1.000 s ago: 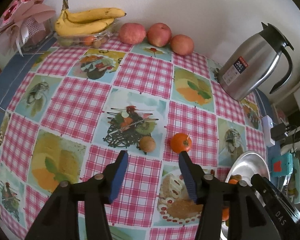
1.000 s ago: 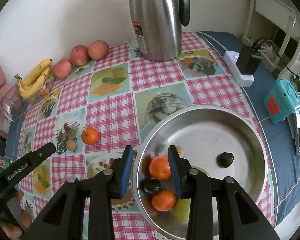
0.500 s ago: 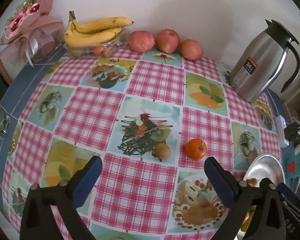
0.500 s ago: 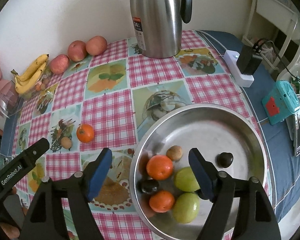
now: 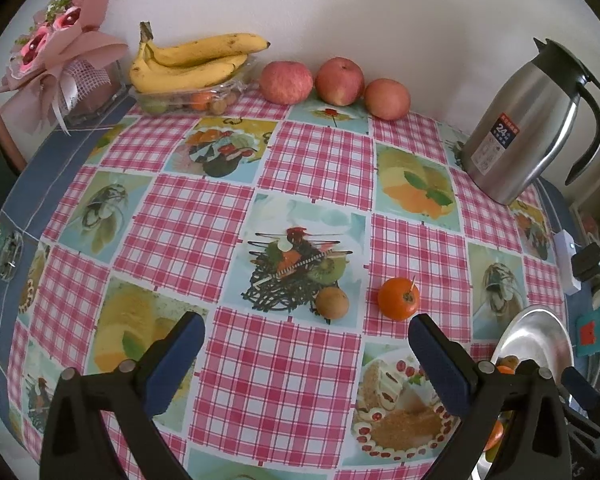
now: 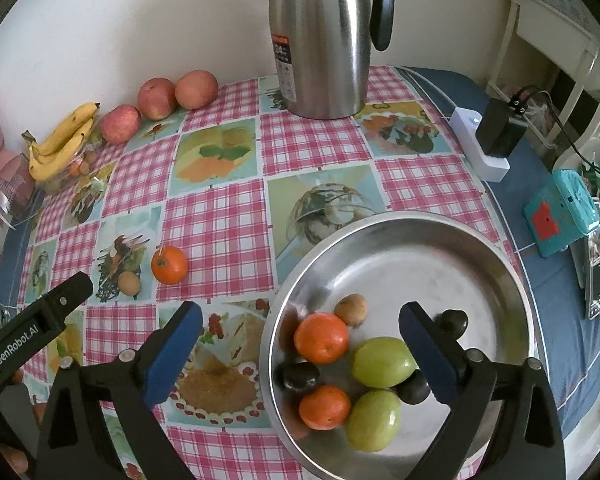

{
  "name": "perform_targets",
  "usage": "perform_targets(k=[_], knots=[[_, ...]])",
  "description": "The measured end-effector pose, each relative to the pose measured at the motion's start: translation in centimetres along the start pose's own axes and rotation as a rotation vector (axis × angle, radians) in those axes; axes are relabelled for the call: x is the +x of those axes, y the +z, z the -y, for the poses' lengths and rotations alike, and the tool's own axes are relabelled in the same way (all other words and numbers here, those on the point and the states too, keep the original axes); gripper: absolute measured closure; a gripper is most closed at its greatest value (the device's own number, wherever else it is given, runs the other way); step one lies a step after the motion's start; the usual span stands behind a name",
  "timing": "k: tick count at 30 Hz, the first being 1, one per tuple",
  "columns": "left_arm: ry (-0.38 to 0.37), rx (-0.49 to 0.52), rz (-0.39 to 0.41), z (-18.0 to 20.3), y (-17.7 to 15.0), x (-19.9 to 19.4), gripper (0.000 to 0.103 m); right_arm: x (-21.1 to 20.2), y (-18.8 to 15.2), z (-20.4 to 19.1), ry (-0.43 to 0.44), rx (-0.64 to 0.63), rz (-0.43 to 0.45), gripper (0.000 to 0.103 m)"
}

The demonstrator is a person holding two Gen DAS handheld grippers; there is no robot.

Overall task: Organize fruits
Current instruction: 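Withdraw both open tools back over the remaining tangerine and kiwi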

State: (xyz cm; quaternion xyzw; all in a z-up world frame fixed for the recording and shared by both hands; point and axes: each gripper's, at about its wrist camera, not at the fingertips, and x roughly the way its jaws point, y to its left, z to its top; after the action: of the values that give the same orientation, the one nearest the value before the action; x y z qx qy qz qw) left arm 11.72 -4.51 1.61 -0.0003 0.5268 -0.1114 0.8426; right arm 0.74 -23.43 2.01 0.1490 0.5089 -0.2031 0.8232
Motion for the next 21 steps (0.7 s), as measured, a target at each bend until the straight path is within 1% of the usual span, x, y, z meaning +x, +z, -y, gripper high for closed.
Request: perform_targets(k=[4,11,17,21], knots=[[-0.002,0.0,-0.011,0.0,0.0,0.3,0.0,0.4,-0.1,-0.5,-0.001,-0.015,-0.015,0.004],[0.018,0.0,-0.049,-0.4,-0.3,1.6,0.0,2.5,-0.4,-1.6,-0.002,-0.047,-0.08,0.004],[0.038,-0.029,-0.056,-1.5,-0.2,2.2,0.0,3.5,-0.6,-3.2,0.017,-0.083,-0.098,0.004],[0.045,-0.043,-0.057,-2.3,0.1,2.4,0.0,3.8,-0.7,-4.4,0.037,-0.102,-0.093,0.004]])
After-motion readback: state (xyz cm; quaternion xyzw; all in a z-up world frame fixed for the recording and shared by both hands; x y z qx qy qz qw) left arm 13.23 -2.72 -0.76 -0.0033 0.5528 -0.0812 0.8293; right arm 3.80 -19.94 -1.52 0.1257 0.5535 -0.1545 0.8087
